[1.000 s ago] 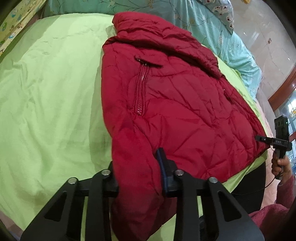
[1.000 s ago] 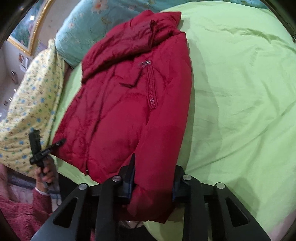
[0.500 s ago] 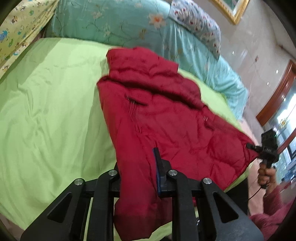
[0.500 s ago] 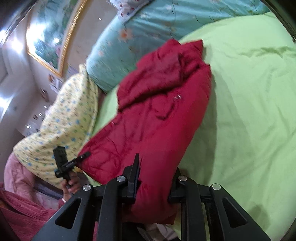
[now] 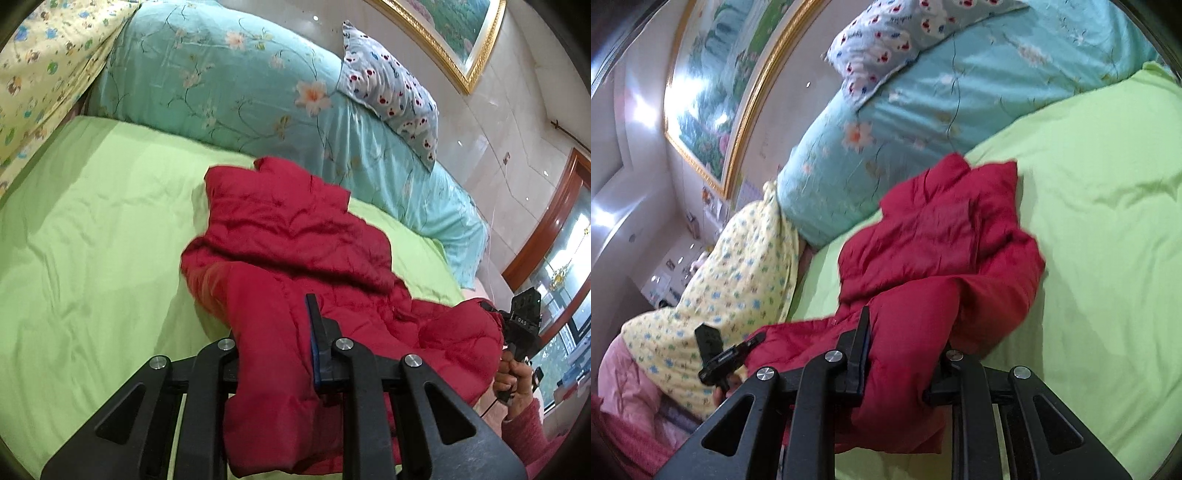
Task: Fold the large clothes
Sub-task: 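Lift the hem with the right gripper while the left gripper pinches the hem beside it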
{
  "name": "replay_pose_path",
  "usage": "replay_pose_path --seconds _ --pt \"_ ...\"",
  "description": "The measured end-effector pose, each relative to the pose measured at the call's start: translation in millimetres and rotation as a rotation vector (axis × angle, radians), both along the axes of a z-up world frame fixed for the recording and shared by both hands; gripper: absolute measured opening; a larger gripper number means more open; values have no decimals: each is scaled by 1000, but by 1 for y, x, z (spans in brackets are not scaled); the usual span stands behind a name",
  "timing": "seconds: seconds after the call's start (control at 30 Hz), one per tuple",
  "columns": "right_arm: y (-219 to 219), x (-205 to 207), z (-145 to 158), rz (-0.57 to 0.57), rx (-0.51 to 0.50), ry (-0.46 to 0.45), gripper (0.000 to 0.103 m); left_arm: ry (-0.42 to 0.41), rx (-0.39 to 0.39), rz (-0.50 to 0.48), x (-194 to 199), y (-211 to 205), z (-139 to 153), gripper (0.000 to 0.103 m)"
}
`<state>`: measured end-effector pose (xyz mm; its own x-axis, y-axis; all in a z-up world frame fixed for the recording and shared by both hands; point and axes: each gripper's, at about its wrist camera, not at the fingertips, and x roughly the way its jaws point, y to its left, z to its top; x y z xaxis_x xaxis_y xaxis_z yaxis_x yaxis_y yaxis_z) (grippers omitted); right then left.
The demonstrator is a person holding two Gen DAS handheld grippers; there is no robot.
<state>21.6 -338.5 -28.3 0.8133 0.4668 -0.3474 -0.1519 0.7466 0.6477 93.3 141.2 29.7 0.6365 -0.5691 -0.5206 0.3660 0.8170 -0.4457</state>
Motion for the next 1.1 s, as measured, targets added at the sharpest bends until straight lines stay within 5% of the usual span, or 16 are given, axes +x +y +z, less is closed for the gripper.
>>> replay_pose_path --seconds 0.53,1.1 --pt "-15 83 31 -131 -59 -35 20 -16 -21 69 96 -22 35 17" --pt "-33 210 6 -328 -128 57 21 75 40 183 235 -59 -1 18"
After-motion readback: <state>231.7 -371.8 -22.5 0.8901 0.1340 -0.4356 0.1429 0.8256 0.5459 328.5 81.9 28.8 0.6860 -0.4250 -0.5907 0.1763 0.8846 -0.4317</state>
